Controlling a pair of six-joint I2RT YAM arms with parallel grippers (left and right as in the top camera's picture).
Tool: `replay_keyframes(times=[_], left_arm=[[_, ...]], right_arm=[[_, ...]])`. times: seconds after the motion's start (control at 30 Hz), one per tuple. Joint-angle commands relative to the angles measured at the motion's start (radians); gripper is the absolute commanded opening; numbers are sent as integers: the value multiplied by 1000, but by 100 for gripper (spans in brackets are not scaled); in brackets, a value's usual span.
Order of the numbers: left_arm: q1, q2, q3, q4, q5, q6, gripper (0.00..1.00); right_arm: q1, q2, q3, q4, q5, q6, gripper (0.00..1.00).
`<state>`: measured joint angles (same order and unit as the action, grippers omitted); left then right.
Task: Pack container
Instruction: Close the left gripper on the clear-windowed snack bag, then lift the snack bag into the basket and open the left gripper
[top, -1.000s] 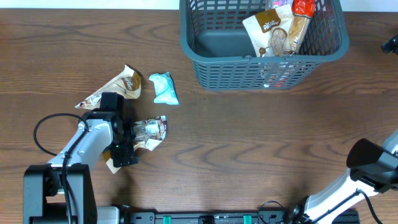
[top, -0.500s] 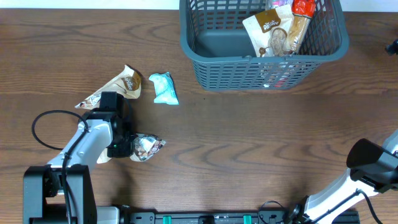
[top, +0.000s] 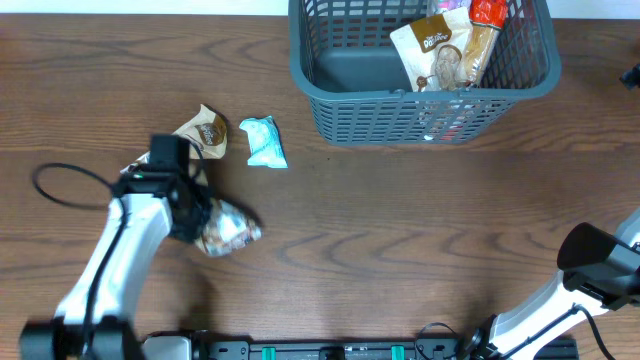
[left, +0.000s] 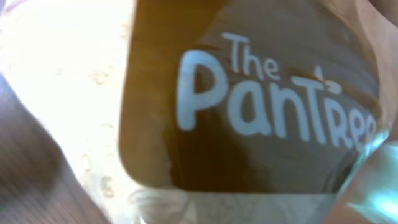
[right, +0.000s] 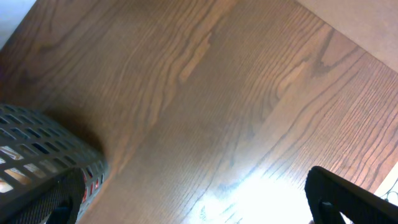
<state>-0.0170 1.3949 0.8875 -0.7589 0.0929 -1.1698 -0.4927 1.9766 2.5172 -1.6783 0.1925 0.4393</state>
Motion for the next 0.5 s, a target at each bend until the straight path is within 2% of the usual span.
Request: replay_keyframes(times=[0.0, 0.2, 0.47], left_arm=[[-16, -115, 166, -12, -35, 173, 6], [-74, -159, 503, -10, -35, 263, 5], [-209, -7, 843, 139, -112, 341, 5]], right_arm=[[-14, -2, -3, 3, 17, -10, 99], [-14, -2, -3, 2, 17, -10, 99], [-14, -2, -3, 3, 17, -10, 99]])
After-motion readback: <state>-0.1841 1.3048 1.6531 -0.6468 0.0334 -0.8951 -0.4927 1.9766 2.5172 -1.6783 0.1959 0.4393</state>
